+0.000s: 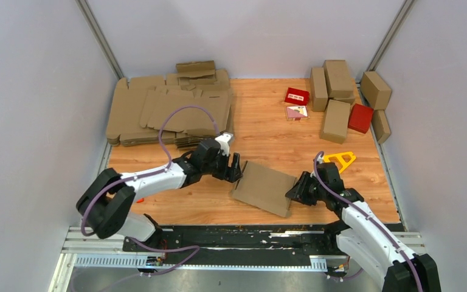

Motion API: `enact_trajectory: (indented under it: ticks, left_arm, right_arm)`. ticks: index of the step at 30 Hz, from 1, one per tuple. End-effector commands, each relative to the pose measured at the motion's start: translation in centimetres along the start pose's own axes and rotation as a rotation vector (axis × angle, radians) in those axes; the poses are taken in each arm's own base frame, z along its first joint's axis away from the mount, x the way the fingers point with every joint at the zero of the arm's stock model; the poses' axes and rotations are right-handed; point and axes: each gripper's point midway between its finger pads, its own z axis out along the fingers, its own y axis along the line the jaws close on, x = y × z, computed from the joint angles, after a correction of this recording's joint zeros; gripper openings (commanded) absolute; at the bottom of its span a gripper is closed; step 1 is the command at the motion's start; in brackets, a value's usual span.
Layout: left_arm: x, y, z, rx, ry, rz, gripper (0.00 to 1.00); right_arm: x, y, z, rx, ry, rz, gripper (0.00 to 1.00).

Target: Fold the paper box

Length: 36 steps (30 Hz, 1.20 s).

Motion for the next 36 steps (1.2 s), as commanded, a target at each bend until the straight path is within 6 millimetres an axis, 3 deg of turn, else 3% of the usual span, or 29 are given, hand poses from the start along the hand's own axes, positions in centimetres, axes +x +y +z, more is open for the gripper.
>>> enact_trajectory:
  ticks: [1, 5, 12, 19, 22, 31, 36]
  left_arm:
    - [-0.1, -0.9, 2.0, 0.068, 0.021, 0.01, 0.8]
    - [1.0, -0.9, 3.6, 0.093, 0.064, -0.005, 0.64]
    - [2.7, -1.2, 4.5, 0.137, 0.134, -0.008, 0.23]
    - [2.9, -2.5, 4.1, 0.148, 0.166, 0.066, 0.16]
    - [3.2, -3.3, 4.3, 0.155, 0.191, 0.112, 0.06]
    - [4.7, -2.5, 4.2, 0.079, 0.292, 0.224, 0.09]
    - [3.2, -3.9, 4.6, 0.124, 0.25, 0.225, 0.09]
  right_arm:
    - [-0.2, -1.3, 0.4, 0.049, -0.021, -0.043, 0.28]
    - [-0.4, -0.9, 0.4, 0.036, -0.023, -0.056, 0.28]
    - [-0.6, -0.4, 0.4, 0.02, -0.014, -0.074, 0.25]
    - [-0.8, 0.8, 1.0, -0.001, 0.013, -0.103, 0.23]
    - [-0.7, 1.5, 1.4, -0.003, 0.029, -0.13, 0.23]
    - [-1.5, 1.6, 1.7, 0.053, 0.046, -0.244, 0.24]
    - [-0.7, 3.1, 2.3, 0.013, 0.111, -0.286, 0.3]
